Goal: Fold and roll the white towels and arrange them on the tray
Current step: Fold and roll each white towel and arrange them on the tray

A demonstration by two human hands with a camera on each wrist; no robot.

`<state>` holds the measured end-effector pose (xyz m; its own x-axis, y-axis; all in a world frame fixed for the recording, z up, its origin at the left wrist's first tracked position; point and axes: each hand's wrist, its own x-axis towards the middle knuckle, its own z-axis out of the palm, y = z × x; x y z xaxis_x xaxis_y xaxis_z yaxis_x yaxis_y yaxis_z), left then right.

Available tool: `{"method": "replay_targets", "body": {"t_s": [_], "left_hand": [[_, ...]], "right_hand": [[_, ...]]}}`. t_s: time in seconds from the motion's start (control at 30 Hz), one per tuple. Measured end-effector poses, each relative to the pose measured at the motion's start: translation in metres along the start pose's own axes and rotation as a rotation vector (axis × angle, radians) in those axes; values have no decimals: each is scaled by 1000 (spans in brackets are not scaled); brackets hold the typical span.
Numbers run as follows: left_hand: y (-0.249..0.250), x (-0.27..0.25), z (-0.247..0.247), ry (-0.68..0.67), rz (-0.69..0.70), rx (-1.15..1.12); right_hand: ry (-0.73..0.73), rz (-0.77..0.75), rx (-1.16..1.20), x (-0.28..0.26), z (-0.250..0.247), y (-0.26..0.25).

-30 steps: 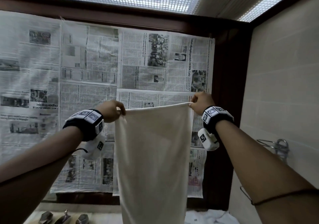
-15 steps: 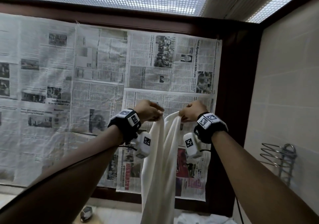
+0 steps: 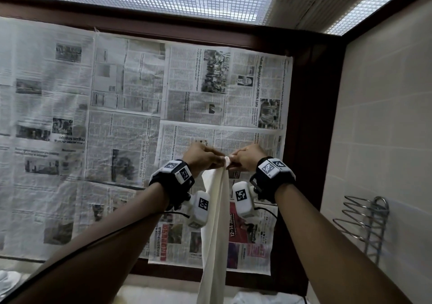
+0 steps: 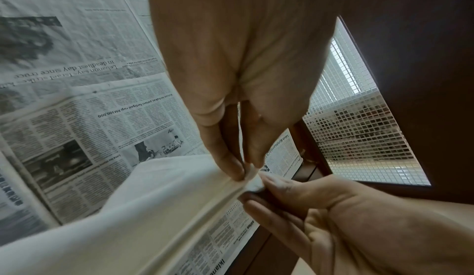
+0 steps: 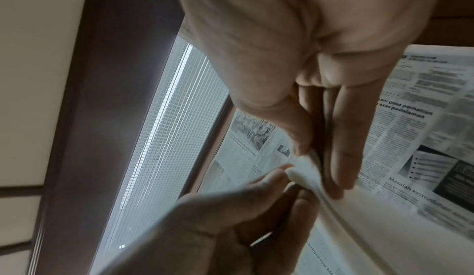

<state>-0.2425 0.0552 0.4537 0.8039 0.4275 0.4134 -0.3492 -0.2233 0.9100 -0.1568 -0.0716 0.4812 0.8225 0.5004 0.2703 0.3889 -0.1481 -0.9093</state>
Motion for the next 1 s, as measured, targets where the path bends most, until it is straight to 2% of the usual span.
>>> {"method": "replay_targets", "body": {"t_s": [0.17,0.3,0.6,0.7,0.77,0.83,0.9,1.0], "left_hand": [[-3,-4,4,-1,-15,12],[-3,-5,4,-36,-15,-50],[-1,-7,8,-46,20,-38],[0,-8,3,-82,58,40],[6,-11,-4,-119,72,58],[15,-12,-11,-139,76,71],[24,-13,-17,-153,72,105],[38,-15,-24,-178,66,191]], "right_hand": [[-194,23,76,-9,-3,7],[-131,-38,215,-13,-15,14],[-160,-32,302,-9,-25,28],[-181,-11,169,-9,-30,27],[-208,-84,-95,-3,-32,27],[-303,-163,-299,0,-32,27],[-370,-193,-357,1,-30,24],[-385,-251,-375,-6,-25,16]]}}
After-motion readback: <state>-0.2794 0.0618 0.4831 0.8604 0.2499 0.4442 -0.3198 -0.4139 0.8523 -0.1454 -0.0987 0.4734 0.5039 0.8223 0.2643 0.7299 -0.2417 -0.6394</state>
